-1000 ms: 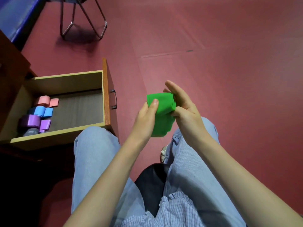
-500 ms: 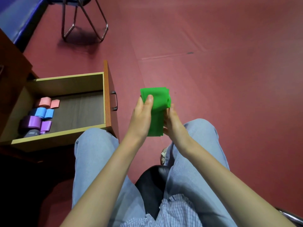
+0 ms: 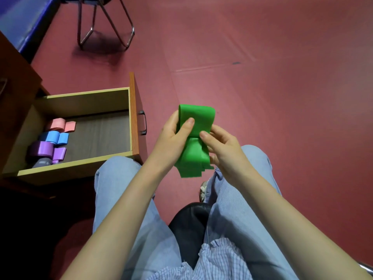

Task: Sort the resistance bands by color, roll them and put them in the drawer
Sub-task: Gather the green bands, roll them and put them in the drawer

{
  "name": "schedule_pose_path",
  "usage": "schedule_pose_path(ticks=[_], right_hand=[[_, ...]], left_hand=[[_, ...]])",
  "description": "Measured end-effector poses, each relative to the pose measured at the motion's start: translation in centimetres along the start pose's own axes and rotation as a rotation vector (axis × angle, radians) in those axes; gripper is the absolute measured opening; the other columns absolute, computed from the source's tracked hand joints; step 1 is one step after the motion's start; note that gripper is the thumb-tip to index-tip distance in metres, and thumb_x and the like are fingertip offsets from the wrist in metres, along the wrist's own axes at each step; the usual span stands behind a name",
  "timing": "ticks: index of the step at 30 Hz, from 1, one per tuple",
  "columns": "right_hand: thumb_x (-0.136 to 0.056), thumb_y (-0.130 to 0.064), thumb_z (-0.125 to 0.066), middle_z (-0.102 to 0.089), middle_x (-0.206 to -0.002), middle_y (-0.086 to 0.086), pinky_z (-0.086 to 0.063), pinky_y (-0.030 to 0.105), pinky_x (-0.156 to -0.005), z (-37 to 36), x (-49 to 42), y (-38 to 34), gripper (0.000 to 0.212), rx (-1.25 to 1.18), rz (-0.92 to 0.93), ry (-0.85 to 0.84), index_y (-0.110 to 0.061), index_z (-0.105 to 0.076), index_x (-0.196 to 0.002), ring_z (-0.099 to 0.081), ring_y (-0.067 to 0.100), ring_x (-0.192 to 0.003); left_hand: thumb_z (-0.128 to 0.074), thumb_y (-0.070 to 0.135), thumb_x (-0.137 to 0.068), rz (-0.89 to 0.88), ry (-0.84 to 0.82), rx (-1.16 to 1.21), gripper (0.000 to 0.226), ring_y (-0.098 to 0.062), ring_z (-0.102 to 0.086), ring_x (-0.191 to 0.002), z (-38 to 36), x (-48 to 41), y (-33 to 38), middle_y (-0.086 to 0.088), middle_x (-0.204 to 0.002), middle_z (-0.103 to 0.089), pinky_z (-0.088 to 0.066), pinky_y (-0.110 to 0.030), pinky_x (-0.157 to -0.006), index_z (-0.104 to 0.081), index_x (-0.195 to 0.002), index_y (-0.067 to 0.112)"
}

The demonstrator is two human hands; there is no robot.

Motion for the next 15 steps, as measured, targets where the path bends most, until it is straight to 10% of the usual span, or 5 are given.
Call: schedule_pose_path(ticks=[6, 11, 15], right_hand=[[-0.087, 0.001, -0.049, -0.065, -0.087, -0.002, -0.055, 0.021, -0.061, 0.7, -0.5, -1.8, 0.027, -0.051, 0.115, 0.046, -0.023, -0.061, -0.092, -0.065, 0.004, -0.069], [-0.082, 0.004, -0.055, -0.071, -0.069, -0.012, -0.055, 0.025, -0.068, 1.2, -0.4, -2.0, 0.028, 0.039, 0.168, 0.06, -0.022, -0.064, -0.089, -0.064, 0.006, -0.066], [-0.076, 0.018, -0.054, -0.071, -0.07, -0.012, -0.053, 0.017, -0.063, 1.4, 0.1, -2.4, 0.036, 0.045, 0.185, 0.06, -0.016, -0.066, -0.081, -0.064, 0.0, -0.066]], left_hand=[[-0.046, 0.042, -0.088, 0.332, -0.07, 0.213, 0.047, -0.022, -0.058, -0.113, -0.4, 1.0, -4.2, -0.007, -0.124, -0.059, -0.047, -0.039, -0.095, -0.047, -0.127, 0.016], [-0.012, 0.057, -0.09, 0.443, -0.175, 0.402, 0.065, -0.022, -0.064, -0.1, -2.1, 1.8, -4.1, -0.008, -0.108, -0.067, -0.053, -0.036, -0.085, -0.06, -0.109, 0.018], [-0.024, 0.059, -0.086, 0.468, -0.25, 0.421, 0.063, -0.018, -0.067, -0.087, -2.8, 2.1, -3.4, -0.008, -0.095, -0.071, -0.056, -0.028, -0.073, -0.063, -0.102, 0.012]])
Point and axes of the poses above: each hand's wrist, its own x-axis away from the middle knuckle, its own z-axis out of the back of the hand, y = z × x, the point moved 10 cm from there along -x, towards the middle knuckle
